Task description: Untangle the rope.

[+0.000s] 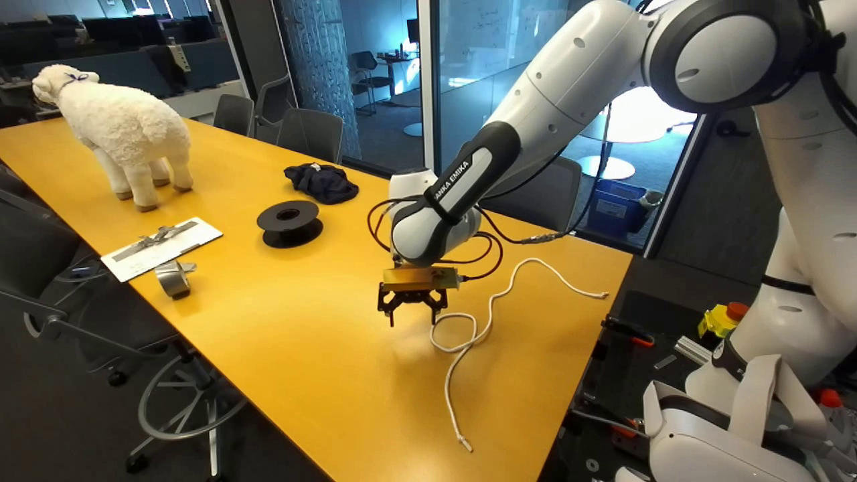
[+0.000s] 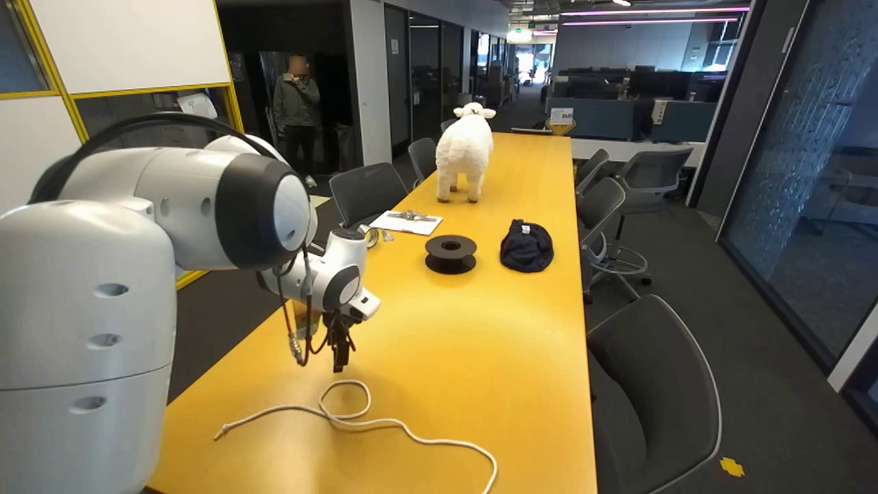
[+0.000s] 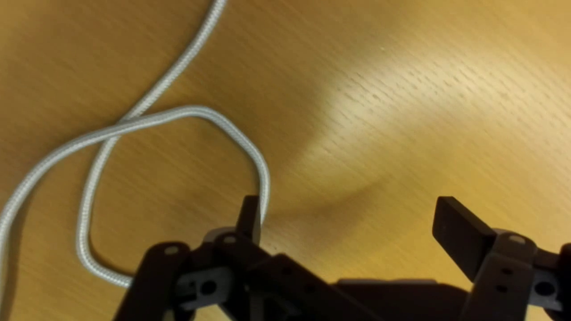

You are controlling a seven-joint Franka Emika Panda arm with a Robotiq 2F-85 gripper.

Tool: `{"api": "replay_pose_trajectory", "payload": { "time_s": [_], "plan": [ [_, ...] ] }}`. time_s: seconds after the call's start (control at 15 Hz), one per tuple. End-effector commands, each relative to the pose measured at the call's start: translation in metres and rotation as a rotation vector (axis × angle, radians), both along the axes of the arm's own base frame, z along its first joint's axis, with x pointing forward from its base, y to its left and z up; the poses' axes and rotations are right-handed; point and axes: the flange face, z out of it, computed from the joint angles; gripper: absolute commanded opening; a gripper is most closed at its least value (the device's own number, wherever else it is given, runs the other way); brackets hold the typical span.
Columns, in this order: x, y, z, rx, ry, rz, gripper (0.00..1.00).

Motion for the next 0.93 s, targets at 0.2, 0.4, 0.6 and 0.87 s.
{"api": "replay_pose_trajectory", "payload": {
  "time_s": [0.2,0.4,0.6,0.87],
  "plan": [
    [0.019,0.0,-0.023,-0.084,0.027,-0.286,1.0],
    [0.013,0.003,-0.023,-0.128,0.042,-0.335,1.0],
    [0.007,0.007,-0.021,-0.187,0.041,-0.354,1.0],
    [0.002,0.002,-0.025,-0.206,0.019,-0.369,1.0]
  ]
}}
